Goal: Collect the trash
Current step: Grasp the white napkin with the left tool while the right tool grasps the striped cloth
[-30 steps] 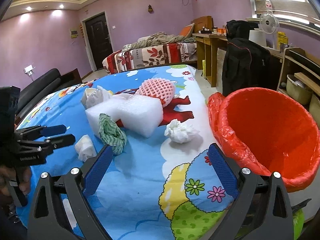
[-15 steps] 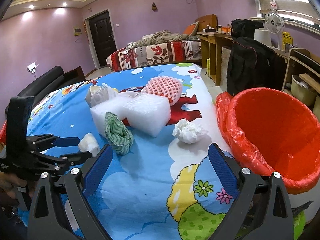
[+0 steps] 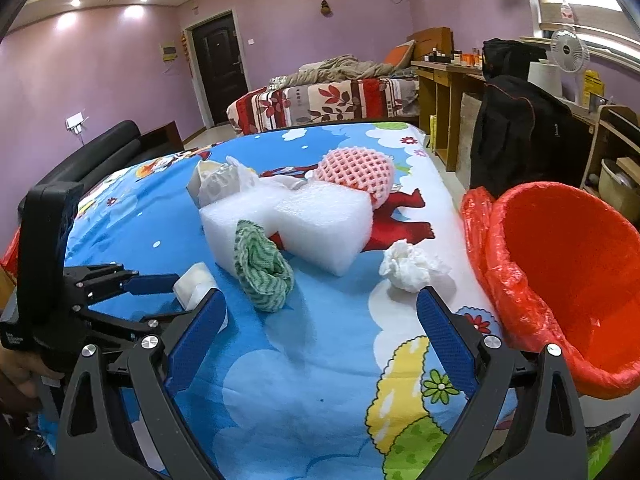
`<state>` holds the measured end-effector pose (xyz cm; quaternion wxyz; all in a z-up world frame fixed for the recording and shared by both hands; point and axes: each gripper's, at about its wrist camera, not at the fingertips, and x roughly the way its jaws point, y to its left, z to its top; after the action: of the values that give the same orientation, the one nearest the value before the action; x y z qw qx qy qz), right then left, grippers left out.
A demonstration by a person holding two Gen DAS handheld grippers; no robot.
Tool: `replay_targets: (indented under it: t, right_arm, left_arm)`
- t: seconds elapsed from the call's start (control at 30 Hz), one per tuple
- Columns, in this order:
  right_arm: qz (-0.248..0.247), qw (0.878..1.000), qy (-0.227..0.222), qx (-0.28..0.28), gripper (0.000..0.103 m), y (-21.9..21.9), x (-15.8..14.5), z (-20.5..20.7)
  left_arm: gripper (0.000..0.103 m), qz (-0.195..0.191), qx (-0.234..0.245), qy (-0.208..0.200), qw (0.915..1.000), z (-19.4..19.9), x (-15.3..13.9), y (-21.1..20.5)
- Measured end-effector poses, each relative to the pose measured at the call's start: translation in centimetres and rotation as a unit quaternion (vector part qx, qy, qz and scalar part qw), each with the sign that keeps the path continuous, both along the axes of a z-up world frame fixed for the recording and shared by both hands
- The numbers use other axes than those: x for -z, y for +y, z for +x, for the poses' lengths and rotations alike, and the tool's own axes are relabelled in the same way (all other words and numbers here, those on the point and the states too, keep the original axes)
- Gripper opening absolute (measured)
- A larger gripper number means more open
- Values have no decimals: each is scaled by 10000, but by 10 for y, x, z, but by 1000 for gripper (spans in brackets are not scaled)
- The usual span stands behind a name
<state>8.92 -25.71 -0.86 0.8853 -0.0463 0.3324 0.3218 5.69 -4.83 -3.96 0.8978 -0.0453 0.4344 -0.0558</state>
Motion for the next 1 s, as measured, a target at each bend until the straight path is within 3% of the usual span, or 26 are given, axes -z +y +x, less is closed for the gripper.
replay_targets:
  t: [0.5, 1.0]
  right_arm:
    - [-252, 9991, 120, -326, 90, 43, 9, 9]
    - [-530, 9966, 328, -544, 65, 68, 21, 19]
  left_arm:
    - [63, -61, -780, -314, 9964, -1, -19, 36]
    - [63, -93, -992, -552, 9935, -5, -35, 49]
